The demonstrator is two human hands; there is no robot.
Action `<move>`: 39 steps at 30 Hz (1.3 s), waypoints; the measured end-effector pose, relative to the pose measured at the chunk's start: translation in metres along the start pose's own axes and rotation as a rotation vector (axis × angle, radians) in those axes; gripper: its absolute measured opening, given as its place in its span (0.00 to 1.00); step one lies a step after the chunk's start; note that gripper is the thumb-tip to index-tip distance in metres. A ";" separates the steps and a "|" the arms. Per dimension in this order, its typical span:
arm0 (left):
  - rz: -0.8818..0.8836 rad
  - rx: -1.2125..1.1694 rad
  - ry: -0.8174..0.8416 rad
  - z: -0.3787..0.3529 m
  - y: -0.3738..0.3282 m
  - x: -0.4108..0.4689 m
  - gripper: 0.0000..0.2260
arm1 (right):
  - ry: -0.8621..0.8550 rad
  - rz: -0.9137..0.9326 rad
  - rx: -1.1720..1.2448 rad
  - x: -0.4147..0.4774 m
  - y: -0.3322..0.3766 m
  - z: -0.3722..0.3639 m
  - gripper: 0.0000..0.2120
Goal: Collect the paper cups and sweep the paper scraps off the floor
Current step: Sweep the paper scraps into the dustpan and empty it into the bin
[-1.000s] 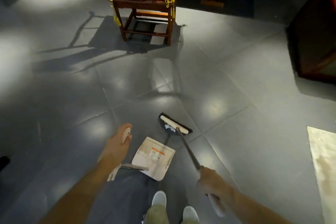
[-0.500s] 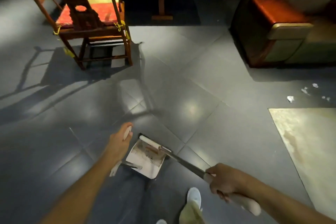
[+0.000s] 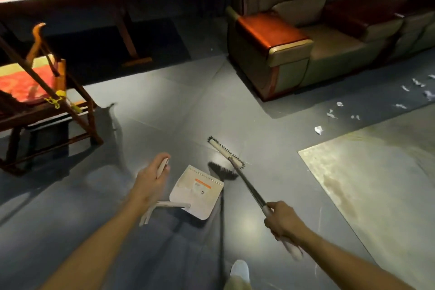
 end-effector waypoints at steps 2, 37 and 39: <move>-0.051 0.032 0.039 -0.019 -0.039 0.051 0.09 | -0.050 -0.014 0.046 0.022 0.001 0.056 0.13; -0.333 0.181 0.699 -0.458 -0.525 0.686 0.11 | -0.525 -0.388 0.593 0.310 -0.148 0.836 0.08; -0.327 0.180 0.687 -0.472 -0.540 0.704 0.13 | -0.521 -0.397 0.579 0.326 -0.155 0.871 0.08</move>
Point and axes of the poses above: each hand's wrist, its own x-axis towards the middle knuckle, its own z-axis out of the back of the hand, y = z × x, the point moved 10 cm from there along x, towards the middle knuckle, and after that the axes turned 12 degrees about y, right-handed, at the moved point
